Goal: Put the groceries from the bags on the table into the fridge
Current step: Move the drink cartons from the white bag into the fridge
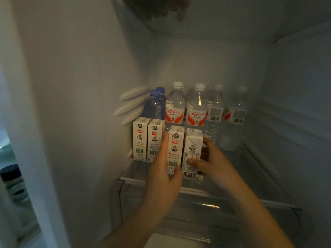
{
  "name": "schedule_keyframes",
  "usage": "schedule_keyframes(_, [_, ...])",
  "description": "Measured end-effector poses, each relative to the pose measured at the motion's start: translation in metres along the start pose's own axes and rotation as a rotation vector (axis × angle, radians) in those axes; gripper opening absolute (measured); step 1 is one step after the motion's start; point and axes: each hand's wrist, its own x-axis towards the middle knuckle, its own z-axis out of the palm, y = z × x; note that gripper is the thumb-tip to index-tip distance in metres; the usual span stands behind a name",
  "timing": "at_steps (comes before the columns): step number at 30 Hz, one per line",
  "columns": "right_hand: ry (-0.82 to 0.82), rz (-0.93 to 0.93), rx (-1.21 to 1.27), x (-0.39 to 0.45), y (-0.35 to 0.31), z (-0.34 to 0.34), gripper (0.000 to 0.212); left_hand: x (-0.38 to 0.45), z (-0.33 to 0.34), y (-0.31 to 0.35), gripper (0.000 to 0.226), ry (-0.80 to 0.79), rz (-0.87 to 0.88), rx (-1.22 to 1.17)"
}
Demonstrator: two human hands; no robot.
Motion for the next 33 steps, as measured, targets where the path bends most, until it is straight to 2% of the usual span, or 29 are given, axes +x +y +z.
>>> schedule_keyframes(9, [-0.012,0.007,-0.010,0.013,-0.001,0.003,0.062,0.006,0.013,0.002,0.092,0.107,-0.011,-0.053])
schedule_keyframes(23, [-0.029,0.021,-0.048,0.044,-0.003,0.008,0.055,0.029,0.025,-0.005,0.088,0.241,-0.036,-0.114])
schedule_keyframes(29, [-0.014,0.008,-0.059,0.046,0.002,0.008,0.059,0.031,0.026,-0.002,0.082,0.303,-0.039,-0.148])
schedule_keyframes(33, [-0.004,-0.008,-0.076,0.041,0.000,0.008,0.066,0.027,0.018,0.000,0.080,0.266,-0.051,-0.072])
